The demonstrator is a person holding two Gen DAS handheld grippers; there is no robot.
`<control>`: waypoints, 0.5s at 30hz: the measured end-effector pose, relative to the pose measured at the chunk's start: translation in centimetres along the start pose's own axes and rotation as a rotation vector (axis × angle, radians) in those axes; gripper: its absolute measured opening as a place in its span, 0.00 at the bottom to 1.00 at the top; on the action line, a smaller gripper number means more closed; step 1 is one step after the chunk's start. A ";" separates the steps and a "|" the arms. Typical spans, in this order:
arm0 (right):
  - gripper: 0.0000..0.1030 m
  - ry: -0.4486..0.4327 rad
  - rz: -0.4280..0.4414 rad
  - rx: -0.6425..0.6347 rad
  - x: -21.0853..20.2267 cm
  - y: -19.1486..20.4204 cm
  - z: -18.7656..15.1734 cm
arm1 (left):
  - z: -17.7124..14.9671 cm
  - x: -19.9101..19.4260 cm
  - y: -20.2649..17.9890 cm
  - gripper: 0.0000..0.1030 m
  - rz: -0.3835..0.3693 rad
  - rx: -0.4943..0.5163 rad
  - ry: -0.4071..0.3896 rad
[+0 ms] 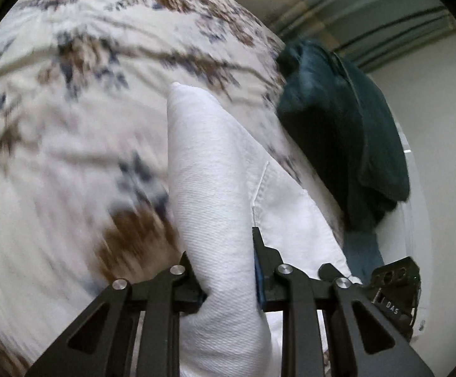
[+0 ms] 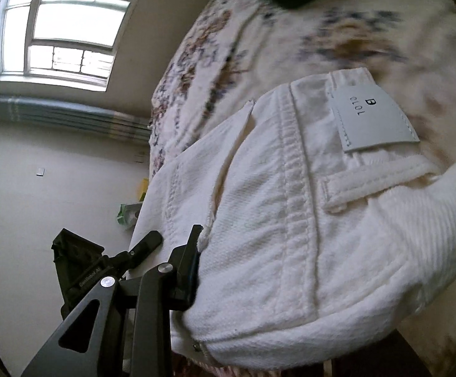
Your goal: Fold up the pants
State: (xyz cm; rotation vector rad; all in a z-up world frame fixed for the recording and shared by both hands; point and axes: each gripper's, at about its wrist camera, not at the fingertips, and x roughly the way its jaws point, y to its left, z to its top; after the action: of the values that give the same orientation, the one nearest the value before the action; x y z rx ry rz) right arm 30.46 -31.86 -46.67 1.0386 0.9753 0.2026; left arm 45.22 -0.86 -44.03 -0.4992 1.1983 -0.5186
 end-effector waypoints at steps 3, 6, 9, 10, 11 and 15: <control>0.31 0.001 0.014 -0.027 7.5 2.7 3.3 | 5.8 1.2 4.2 0.19 0.034 0.025 -0.021; 0.31 0.008 0.020 -0.059 16.0 4.5 6.8 | 11.1 3.4 8.9 0.19 0.066 0.028 -0.034; 0.31 0.020 0.016 -0.073 23.0 4.6 9.2 | 14.6 6.1 12.8 0.19 0.097 0.026 -0.039; 0.31 0.028 0.013 -0.070 25.6 4.3 10.0 | 15.3 7.0 14.0 0.19 0.106 0.029 -0.025; 0.31 0.037 0.007 -0.068 27.2 4.1 10.4 | 15.6 7.8 15.0 0.21 0.116 0.030 -0.006; 0.44 0.142 -0.074 -0.007 32.3 1.4 10.2 | 14.5 10.7 16.6 0.55 0.296 0.106 0.087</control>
State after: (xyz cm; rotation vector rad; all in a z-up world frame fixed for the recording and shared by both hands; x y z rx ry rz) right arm 57.46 -19.30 -62.86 0.9899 1.1390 0.2204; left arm 63.85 6.78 -57.97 -0.2043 1.2939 -0.3496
